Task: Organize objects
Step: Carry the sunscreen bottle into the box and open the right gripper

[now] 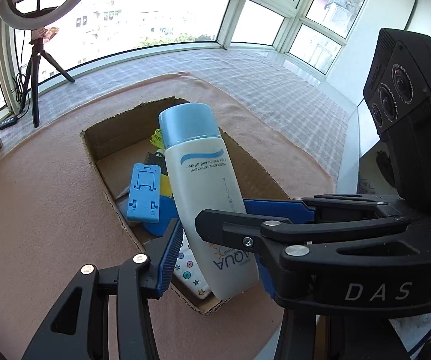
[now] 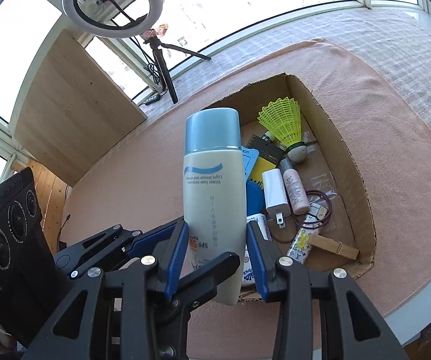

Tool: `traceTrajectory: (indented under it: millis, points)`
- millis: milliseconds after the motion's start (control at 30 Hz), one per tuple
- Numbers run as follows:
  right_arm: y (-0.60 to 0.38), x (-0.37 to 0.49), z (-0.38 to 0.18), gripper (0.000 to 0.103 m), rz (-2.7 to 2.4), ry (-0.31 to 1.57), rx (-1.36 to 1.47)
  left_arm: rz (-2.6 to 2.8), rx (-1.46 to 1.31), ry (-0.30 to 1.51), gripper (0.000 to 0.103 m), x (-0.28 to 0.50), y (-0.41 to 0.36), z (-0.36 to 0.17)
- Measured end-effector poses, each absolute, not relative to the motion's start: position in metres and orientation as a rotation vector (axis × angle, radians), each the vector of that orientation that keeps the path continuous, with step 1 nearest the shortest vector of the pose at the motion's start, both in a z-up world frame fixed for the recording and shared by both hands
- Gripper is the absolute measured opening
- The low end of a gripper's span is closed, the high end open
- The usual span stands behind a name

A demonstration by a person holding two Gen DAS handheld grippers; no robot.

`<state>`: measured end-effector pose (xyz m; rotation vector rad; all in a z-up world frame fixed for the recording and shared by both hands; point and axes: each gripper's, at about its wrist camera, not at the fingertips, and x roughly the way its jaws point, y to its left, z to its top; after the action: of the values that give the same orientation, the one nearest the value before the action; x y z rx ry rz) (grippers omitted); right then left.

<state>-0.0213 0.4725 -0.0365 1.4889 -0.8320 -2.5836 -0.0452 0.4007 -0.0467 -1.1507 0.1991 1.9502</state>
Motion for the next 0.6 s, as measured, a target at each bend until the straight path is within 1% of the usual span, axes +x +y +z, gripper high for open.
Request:
traceTrajectory:
  millis: [267, 400, 467, 500, 533, 567, 600]
  points:
    - [0.504, -0.014, -0.040, 0.036, -2.634, -0.849, 1.504, 1.919, -1.136, 0.245, 0.050, -0.044, 0.437, -0.051]
    - [0.510, -0.013, -0.040, 0.036, -2.667, -0.823, 1.507, 1.904, -1.119, 0.279, 0.050, -0.041, 0.443, -0.053]
    - [0.514, -0.010, -0.035, 0.037, -2.710, -0.801, 1.480, 1.883, -1.116, 0.277, 0.053, -0.040, 0.444, -0.053]
    - [0.515, -0.009, -0.032, 0.047, -2.738, -0.783, 1.473, 1.884, -1.113, 0.276, 0.066, -0.040, 0.444, -0.052]
    - [0.517, -0.008, -0.029, 0.062, -2.770, -0.766, 1.468, 1.893, -1.105, 0.277, 0.080, -0.040, 0.442, -0.052]
    - [0.519, -0.007, -0.027, 0.069, -2.805, -0.754, 1.454, 1.906, -1.093, 0.277, 0.084, -0.039, 0.441, -0.050]
    - [0.520, -0.005, -0.023, 0.073, -2.837, -0.745, 1.435, 1.915, -1.081, 0.277, 0.087, -0.039, 0.439, -0.048]
